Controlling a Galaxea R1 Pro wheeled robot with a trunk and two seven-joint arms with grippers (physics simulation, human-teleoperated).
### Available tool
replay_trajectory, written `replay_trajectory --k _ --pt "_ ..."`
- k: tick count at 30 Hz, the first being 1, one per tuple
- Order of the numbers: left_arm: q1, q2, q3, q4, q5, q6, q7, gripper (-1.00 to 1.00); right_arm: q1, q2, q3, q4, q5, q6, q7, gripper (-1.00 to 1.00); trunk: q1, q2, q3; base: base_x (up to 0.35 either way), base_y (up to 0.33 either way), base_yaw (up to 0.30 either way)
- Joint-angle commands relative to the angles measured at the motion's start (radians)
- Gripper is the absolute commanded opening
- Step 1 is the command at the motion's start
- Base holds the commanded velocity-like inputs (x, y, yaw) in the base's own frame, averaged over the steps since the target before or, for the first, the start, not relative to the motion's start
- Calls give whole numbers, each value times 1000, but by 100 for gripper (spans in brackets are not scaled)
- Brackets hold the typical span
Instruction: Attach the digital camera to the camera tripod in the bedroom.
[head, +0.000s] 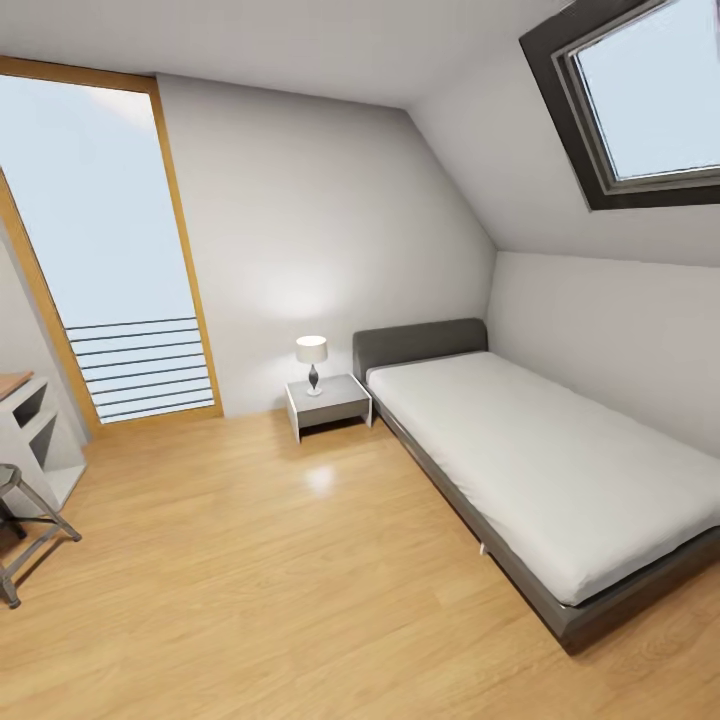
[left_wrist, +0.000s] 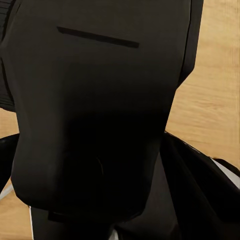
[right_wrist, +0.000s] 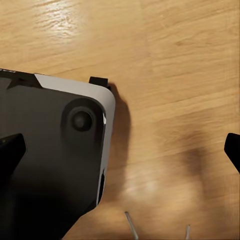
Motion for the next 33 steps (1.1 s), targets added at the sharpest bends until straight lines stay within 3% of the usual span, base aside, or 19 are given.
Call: replay_trajectory --k 1,22,33 --pt "0 -1 -8 0 10 1 1 -100 -1 3 -9 3 4 -5 0 100 0 -1 0 0 0 129" --pt "0 0 -6 -1 12 1 1 -100 -1 4 -10 3 4 -9 -2 100 0 -1 1 1 -1 258" --pt "0 -2 -8 0 4 4 0 -100 -1 3 -10 3 3 -10 -2 100 0 -1 1 183 -133 146"
